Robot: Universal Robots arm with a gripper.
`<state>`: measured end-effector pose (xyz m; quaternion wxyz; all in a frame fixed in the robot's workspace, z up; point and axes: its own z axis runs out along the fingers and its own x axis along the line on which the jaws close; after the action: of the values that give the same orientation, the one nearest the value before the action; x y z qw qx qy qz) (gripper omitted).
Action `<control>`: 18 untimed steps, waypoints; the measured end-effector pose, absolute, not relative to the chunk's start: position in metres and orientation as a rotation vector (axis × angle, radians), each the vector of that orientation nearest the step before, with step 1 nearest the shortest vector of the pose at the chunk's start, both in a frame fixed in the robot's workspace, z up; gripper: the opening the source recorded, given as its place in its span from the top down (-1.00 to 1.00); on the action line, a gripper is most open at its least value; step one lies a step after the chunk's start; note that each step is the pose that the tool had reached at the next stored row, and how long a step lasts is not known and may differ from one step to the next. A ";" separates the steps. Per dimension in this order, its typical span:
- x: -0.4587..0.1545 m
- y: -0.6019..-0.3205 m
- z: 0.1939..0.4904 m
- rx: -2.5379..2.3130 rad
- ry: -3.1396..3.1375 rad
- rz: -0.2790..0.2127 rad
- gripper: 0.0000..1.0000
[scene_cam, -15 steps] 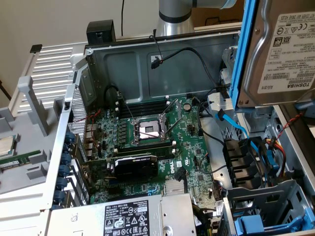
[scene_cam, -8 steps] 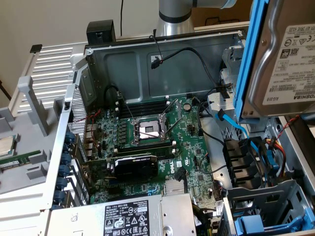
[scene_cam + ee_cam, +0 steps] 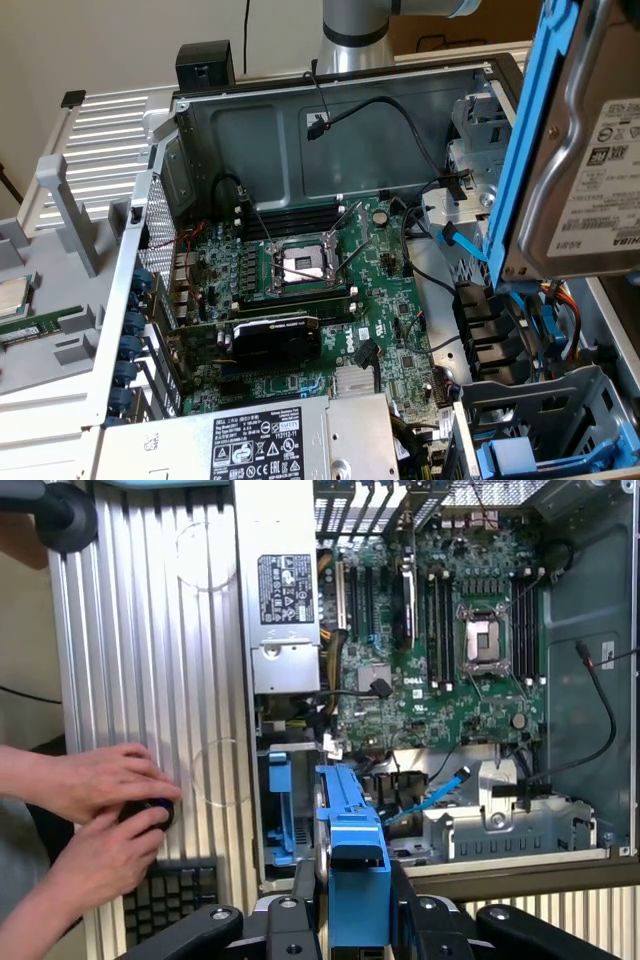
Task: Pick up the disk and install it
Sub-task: 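Insert the disk into the insertion slot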
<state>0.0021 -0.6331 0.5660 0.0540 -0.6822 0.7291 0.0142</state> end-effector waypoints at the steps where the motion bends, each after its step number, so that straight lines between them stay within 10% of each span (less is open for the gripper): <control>1: 0.002 -0.635 0.565 -2.072 2.215 0.044 0.27; 18: 0.003 -0.650 0.556 -2.065 2.222 0.043 0.27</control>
<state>0.0031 -0.6496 0.5563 0.0539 -0.6796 0.7315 0.0141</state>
